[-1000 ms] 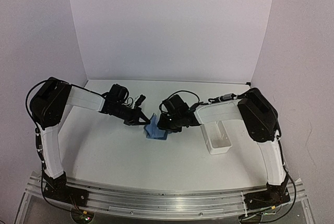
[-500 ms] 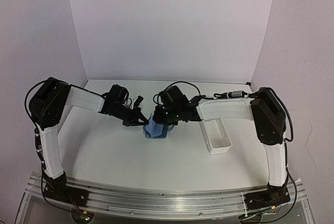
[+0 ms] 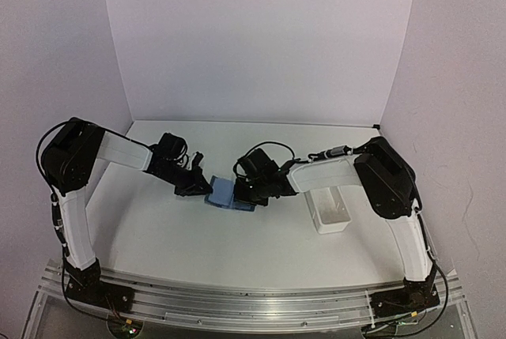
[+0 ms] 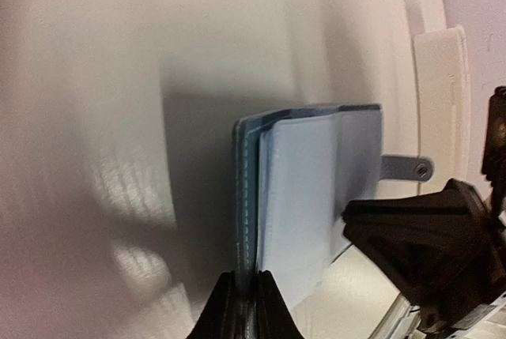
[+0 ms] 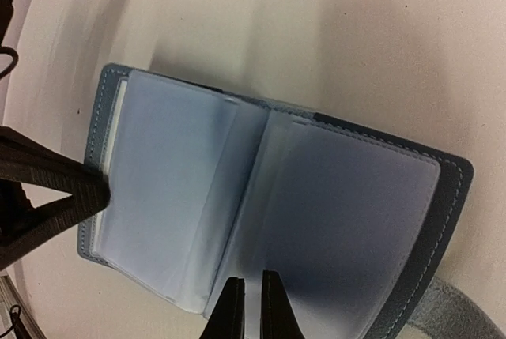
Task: Put the credit cards into the card holder
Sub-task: Open the card holder at the center of the board, then pick up the credit card from the storage box.
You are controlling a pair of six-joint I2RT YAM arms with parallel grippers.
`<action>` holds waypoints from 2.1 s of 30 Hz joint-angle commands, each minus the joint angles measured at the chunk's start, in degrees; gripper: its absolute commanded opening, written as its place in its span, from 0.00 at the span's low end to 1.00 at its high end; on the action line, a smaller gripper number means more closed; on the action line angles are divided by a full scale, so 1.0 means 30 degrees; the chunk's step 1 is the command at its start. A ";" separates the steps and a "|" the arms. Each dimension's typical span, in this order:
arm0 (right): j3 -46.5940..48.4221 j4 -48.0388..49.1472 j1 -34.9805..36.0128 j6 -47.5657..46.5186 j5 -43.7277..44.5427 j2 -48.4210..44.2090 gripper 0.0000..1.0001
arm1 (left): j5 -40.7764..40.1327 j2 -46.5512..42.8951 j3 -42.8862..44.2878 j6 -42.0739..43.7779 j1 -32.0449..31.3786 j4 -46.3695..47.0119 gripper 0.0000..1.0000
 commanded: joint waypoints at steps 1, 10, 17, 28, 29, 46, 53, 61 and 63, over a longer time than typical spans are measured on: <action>-0.0071 -0.0165 -0.0070 -0.0219 0.0036 0.0033 0.07 | -0.1824 -0.0146 -0.0353 0.0852 0.0143 -0.2744 0.15; 0.0613 -0.0207 -0.0091 -0.2397 -0.0519 -0.0425 0.10 | -0.1559 -0.1893 -0.0261 0.4455 0.0754 -0.4040 0.36; 0.1728 -0.0208 -0.0077 -0.3402 -0.1227 -0.0916 0.12 | 0.1053 -0.4297 -0.0549 0.8295 0.0801 -0.2900 0.40; 0.2404 -0.0202 -0.0864 -0.4748 -0.1386 -0.3177 0.34 | 0.2976 -0.5027 -0.0154 0.8520 0.0584 -0.0333 0.47; 0.2287 -0.0207 -0.1253 -0.5294 -0.1386 -0.3765 0.45 | 0.2959 -0.5035 -0.0105 0.8284 0.0588 0.0087 0.54; -0.4217 -0.0560 -0.7681 -3.2958 -0.0282 -1.0053 0.98 | 0.2854 -0.5708 -0.2097 0.6742 0.0602 0.4323 0.90; -0.5304 -0.1027 -0.7946 -3.9846 0.0895 -0.9072 0.98 | 0.2790 -0.5289 -0.2560 0.7361 0.0613 0.4722 0.90; -0.4892 -0.1071 -0.7946 -4.2615 0.2037 -0.7079 0.98 | 0.3127 -0.4129 -0.1975 0.7282 0.0621 0.4909 0.90; -0.4941 -0.1125 -0.7946 -4.3300 0.2385 -0.7035 0.98 | 0.3089 -0.3912 -0.1834 0.7469 0.0645 0.4901 0.90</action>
